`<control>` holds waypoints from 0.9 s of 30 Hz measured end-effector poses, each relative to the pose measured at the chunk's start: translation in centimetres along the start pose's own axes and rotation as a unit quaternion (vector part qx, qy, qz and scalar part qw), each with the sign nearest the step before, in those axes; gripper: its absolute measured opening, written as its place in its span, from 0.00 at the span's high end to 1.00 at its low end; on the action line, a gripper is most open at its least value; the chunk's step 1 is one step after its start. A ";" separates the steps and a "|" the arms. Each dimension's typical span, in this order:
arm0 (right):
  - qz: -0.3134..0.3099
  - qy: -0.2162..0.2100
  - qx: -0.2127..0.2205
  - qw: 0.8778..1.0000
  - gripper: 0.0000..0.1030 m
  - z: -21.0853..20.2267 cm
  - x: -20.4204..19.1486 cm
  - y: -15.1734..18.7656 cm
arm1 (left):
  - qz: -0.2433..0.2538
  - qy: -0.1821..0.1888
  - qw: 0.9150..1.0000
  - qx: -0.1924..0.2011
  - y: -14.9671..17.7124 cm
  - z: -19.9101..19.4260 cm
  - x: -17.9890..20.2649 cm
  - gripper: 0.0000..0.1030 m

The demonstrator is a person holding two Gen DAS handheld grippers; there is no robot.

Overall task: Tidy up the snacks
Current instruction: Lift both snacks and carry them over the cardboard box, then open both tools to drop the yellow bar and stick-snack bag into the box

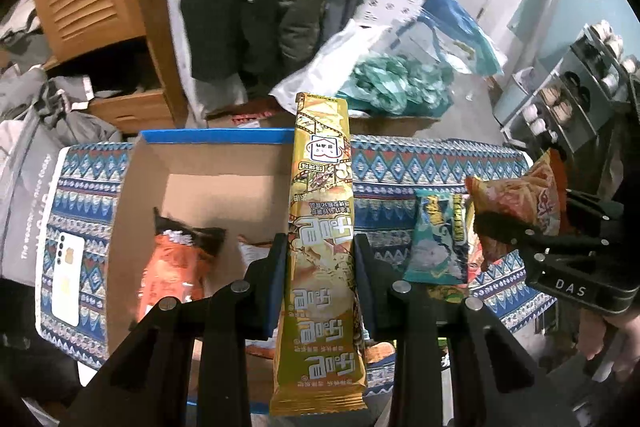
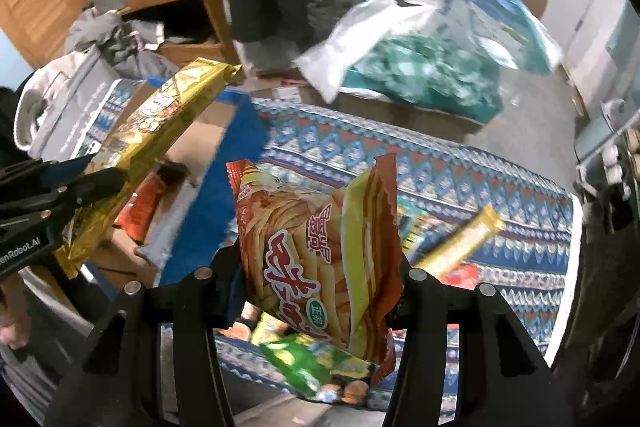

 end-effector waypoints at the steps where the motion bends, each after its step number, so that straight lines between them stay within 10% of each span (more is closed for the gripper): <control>1: -0.005 -0.002 0.000 1.000 0.50 0.2 -0.6 -0.2 | -0.002 -0.002 1.000 0.001 0.1 -0.1 -0.5 0.69; 27: -0.112 -0.049 -0.049 0.991 0.50 5.9 -16.0 -3.2 | -0.081 -0.042 0.996 -0.010 4.4 0.4 -12.6 0.69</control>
Point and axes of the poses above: each gripper's, at about its wrist camera, not at the fingertips, and z roughly the way its jaws point, x to its right, y to its underside, the point moved 2 cm from there along z, roughly the way its jaws point, and after that the axes turned 4 degrees about y, right-handed, at the moved point
